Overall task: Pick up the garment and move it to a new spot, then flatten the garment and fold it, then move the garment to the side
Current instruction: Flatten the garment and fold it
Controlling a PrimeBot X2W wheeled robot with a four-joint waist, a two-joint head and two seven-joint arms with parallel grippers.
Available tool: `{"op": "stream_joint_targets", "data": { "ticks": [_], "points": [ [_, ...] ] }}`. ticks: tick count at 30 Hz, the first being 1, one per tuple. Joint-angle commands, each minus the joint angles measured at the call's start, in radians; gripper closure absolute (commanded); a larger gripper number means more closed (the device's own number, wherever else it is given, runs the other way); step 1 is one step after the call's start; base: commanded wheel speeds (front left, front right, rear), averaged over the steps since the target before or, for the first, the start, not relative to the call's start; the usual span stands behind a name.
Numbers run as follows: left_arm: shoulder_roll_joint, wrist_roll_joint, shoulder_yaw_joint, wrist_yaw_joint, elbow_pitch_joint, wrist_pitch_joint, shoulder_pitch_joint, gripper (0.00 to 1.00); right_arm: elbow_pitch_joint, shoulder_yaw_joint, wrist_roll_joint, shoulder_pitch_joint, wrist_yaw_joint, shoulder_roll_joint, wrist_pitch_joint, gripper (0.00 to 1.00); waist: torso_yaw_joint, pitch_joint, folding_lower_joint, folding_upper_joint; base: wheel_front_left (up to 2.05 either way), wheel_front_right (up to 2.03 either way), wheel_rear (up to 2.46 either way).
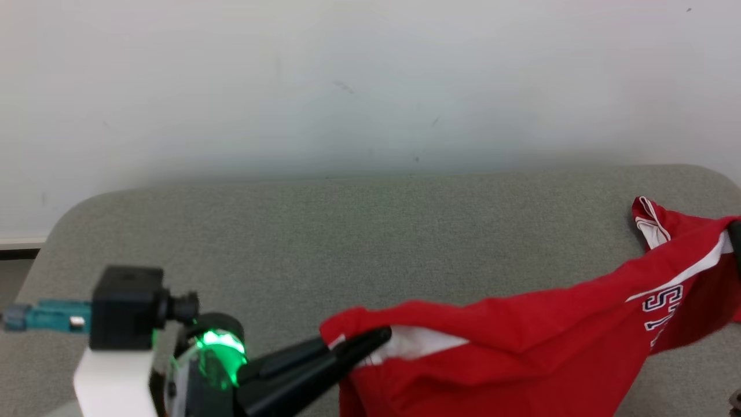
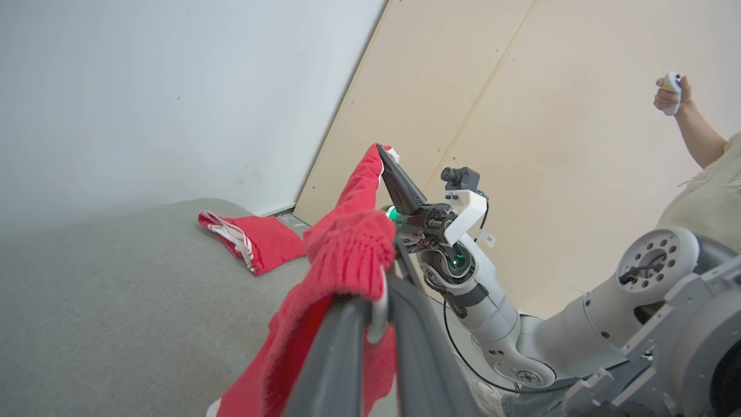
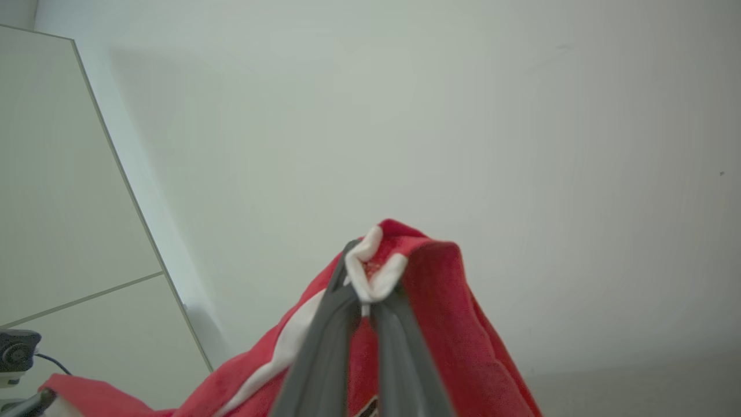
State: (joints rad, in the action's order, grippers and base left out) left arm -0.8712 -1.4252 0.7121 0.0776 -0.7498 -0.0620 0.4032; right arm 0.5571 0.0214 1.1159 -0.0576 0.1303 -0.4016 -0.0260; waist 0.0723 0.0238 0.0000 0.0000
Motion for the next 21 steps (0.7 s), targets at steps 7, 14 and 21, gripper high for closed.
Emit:
{"op": "stream_joint_targets", "data": {
  "ticks": [7,14,21],
  "points": [
    [0.018,-0.065,-0.104,-0.043,0.129,-0.058,0.205,1.0,-0.01,-0.105,-0.077,0.155,0.0,0.085,-0.125,1.0,0.018,-0.077,0.0,0.0,0.0,0.0,0.0],
    [0.096,0.052,-0.108,-0.034,0.443,-0.12,0.467,1.0,-0.208,-0.098,-0.277,0.555,0.0,0.298,-0.281,1.0,0.032,-0.272,0.0,0.0,0.0,0.0,0.0],
    [0.234,0.294,-0.107,0.015,0.82,-0.015,0.812,1.0,-0.537,-0.078,-0.345,0.987,0.0,0.351,-0.172,1.0,0.049,-0.447,0.0,0.0,0.0,0.0,0.0]
  ]
}}
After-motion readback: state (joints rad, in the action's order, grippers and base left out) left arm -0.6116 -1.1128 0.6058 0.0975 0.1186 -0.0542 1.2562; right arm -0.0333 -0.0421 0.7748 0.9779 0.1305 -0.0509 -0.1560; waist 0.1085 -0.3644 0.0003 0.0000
